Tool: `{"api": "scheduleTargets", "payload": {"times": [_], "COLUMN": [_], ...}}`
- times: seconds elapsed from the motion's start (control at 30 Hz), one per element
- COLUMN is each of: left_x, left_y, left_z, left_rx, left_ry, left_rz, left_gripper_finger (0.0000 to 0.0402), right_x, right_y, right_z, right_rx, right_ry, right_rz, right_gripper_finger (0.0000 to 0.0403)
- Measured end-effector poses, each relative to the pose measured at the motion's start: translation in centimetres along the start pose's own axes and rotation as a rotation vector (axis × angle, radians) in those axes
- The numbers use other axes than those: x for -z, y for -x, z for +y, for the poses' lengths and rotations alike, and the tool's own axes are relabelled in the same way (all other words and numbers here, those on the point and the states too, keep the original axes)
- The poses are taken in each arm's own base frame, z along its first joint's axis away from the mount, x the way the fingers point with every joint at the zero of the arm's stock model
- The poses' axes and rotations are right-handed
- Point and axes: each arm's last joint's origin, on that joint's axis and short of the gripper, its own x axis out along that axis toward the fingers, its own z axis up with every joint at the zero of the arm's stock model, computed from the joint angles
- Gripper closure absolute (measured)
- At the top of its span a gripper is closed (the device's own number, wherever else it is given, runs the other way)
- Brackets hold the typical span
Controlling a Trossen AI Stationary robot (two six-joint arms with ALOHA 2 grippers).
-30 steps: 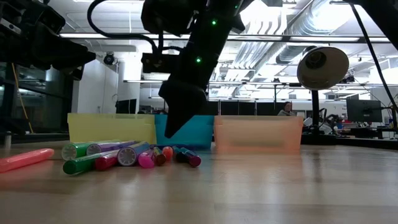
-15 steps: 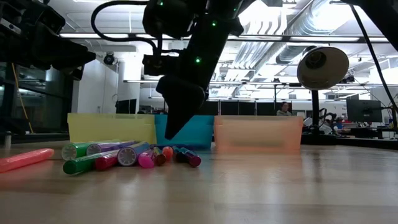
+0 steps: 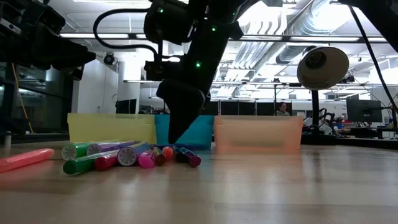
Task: Pick & Place Markers
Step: Put the dark blue pen into the blue bin
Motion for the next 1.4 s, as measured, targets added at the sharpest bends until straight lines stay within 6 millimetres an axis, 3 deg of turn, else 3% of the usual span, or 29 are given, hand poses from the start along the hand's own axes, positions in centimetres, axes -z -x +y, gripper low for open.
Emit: {"api": "scheduleTargets", "payload": {"times": [0.97,1.4], "left_x": [0.0,0.0], "left_y": [0.0,0.0], "left_z": [0.0,0.0], "left_rx": [0.0,0.0], "left_ry": [0.0,0.0], "left_rz": [0.001,0.001], "left_gripper_finger": [0.0298,0.0298], "right_x": [0.0,0.4], "right_y": [-1.4,-1.3], "right_z": [0.5,0.5], "right_rx": [-0.112,-0.094], "right_ry": [-0.027,0.18], "right_rz": [-0.001,0.022], "right_gripper_finger": [0.0249,0.025]}}
